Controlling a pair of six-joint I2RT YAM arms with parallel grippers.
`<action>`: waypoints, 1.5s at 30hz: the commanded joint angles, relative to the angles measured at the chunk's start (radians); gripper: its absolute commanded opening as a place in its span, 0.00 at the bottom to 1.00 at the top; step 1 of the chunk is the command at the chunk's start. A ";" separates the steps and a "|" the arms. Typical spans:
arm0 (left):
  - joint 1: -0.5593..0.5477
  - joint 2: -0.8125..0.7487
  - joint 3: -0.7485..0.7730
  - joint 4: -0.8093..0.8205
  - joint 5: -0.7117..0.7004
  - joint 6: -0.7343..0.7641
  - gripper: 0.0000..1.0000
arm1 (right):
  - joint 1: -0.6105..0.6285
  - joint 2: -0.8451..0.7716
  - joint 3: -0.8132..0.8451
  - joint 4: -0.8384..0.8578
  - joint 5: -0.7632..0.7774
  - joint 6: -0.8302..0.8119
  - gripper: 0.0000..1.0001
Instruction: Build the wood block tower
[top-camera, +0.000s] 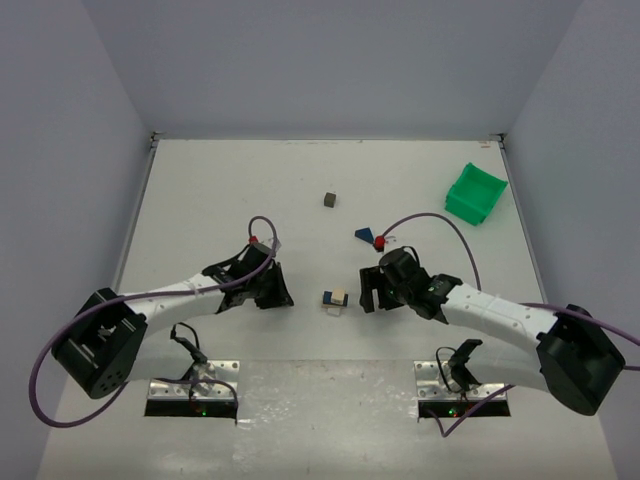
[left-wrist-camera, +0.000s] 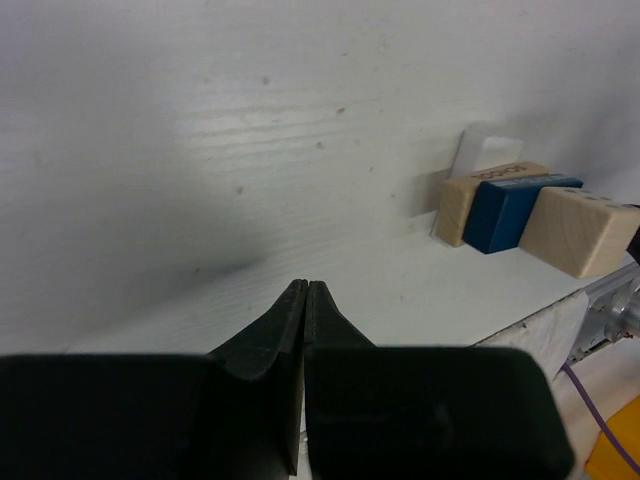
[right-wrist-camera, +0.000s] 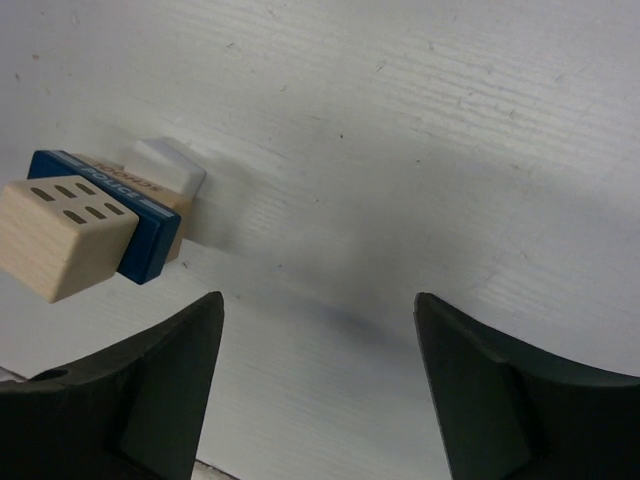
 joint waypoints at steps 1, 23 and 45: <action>-0.037 0.062 0.075 0.117 0.001 0.041 0.00 | 0.000 0.007 0.000 0.082 -0.033 0.013 0.45; -0.090 0.265 0.182 0.161 0.033 0.054 0.00 | 0.006 0.136 0.036 0.242 -0.164 -0.016 0.08; -0.123 0.316 0.240 0.145 0.046 0.076 0.00 | 0.006 0.165 0.037 0.289 -0.225 -0.048 0.13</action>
